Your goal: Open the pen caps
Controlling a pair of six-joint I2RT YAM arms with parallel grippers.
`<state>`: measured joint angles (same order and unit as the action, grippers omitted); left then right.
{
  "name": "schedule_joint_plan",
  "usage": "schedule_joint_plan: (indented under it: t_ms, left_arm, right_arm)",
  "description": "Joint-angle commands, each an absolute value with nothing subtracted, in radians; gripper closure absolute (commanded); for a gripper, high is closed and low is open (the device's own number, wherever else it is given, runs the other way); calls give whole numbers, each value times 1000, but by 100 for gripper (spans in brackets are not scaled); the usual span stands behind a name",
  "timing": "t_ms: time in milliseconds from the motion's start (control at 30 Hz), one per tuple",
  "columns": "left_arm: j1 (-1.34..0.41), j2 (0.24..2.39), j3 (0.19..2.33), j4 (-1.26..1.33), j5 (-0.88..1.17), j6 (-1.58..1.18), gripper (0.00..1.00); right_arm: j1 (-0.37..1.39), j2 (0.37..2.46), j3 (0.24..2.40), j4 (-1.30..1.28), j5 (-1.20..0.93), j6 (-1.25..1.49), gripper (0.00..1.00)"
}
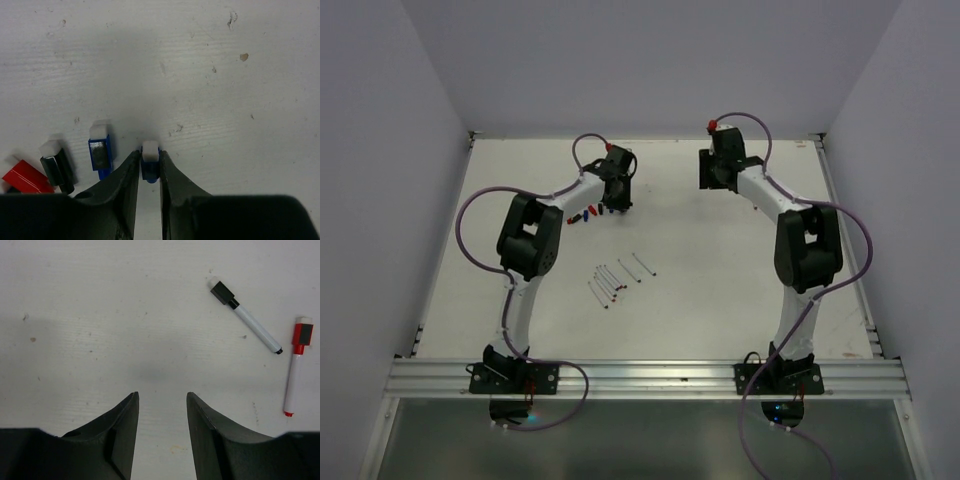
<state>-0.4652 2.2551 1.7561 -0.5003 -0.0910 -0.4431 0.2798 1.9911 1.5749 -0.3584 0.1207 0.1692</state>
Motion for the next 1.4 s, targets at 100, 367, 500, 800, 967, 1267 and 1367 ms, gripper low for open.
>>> schedule_joint_plan:
  t_ms: [100, 367, 500, 800, 967, 1267, 1367]
  left_arm:
    - [-466, 2256, 1766, -528, -133, -419, 70]
    - [-466, 2230, 1773, -526, -147, -420, 61]
    - [-466, 2211, 1752, -515, -149, -423, 60]
    - [-457, 2151, 1664, -400, 32, -408, 43]
    - [-457, 2141, 1649, -402, 31, -406, 43]
    - [-457, 2048, 1605, -368, 18, -413, 43]
    - [-457, 2003, 1603, -357, 69, -413, 43]
  right_arm:
    - [233, 2013, 1678, -367, 109, 135, 53]
    - [207, 2057, 1720, -379, 80, 127, 53]
    - [203, 2040, 1687, -344, -50, 149, 53]
    - [259, 1971, 1500, -135, -452, 331, 53]
    - [321, 1996, 1528, -138, -472, 337, 53]
    - [279, 1997, 1600, -231, -302, 318, 53]
    - [229, 2048, 1713, -325, -249, 275, 53]
